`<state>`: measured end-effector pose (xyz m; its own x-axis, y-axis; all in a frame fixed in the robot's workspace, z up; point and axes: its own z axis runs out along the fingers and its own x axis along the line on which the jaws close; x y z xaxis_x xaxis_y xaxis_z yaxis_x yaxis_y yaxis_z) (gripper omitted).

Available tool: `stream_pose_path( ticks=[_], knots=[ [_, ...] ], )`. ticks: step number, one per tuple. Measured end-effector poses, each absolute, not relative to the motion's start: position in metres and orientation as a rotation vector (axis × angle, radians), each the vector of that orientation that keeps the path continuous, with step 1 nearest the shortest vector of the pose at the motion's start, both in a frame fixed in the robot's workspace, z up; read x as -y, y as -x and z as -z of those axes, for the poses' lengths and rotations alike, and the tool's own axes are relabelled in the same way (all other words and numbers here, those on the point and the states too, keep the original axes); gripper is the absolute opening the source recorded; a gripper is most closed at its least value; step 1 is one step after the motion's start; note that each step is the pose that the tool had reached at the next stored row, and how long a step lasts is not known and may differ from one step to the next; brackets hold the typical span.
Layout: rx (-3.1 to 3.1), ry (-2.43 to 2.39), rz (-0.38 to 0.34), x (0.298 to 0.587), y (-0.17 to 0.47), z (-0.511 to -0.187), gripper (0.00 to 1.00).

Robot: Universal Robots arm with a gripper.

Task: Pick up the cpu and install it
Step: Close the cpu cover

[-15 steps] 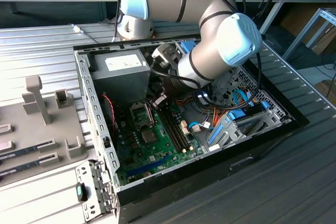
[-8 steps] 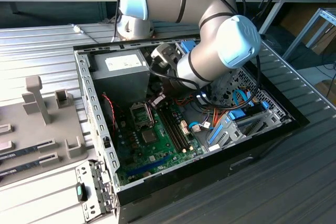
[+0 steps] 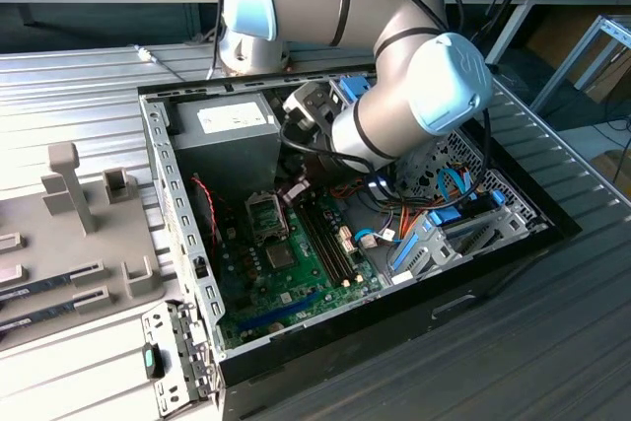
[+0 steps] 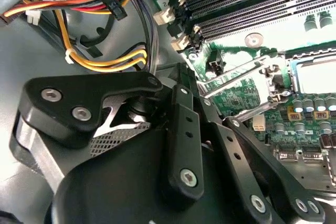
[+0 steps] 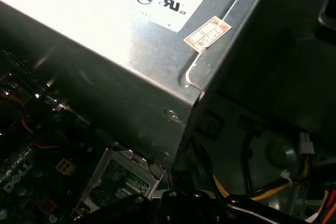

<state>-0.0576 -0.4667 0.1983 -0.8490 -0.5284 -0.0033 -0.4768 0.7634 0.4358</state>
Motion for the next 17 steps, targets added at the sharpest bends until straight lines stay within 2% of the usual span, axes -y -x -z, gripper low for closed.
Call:
stream_pose_path(
  ticks=[17],
  knots=[
    [2.836,-0.814,0.668,0.472,0.06,-0.215,0.11]
  ],
)
